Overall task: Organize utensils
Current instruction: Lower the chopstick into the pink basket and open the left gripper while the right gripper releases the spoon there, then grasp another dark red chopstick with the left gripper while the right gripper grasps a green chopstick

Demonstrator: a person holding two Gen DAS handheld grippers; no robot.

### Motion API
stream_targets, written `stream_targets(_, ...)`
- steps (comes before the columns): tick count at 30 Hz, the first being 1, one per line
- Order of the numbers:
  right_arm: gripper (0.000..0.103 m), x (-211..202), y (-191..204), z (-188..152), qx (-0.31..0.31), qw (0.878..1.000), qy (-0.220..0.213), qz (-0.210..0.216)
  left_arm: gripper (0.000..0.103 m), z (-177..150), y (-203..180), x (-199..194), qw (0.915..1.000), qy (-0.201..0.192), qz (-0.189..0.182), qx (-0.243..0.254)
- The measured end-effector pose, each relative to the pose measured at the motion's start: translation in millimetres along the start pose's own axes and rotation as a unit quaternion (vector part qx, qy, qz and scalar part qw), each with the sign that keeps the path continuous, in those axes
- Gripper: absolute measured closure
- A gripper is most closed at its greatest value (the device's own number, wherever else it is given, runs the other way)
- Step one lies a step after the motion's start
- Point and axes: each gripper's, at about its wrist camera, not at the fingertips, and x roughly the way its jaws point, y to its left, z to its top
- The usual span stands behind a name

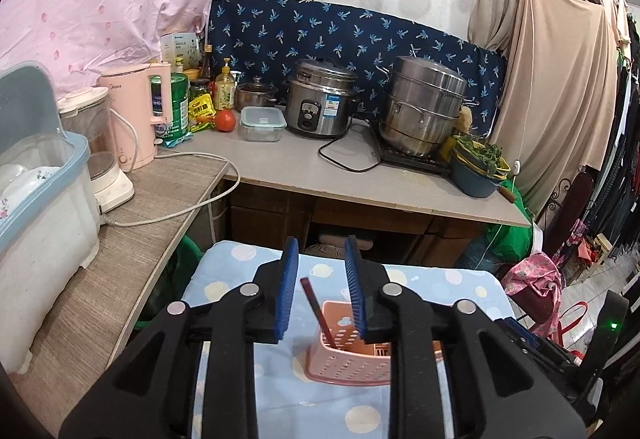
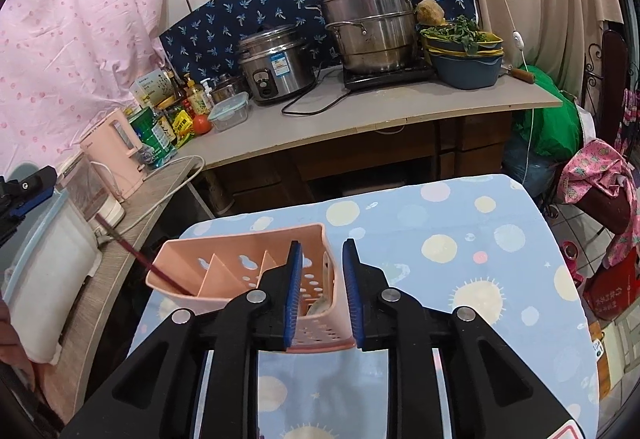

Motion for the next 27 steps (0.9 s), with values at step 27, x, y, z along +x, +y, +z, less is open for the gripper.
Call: stream_targets(27,0.074,-107,2,-173,-0.033,0.996,0.083,-0.021,0.077,-157,49,-73,0.9937,0.111,0.016,0.001)
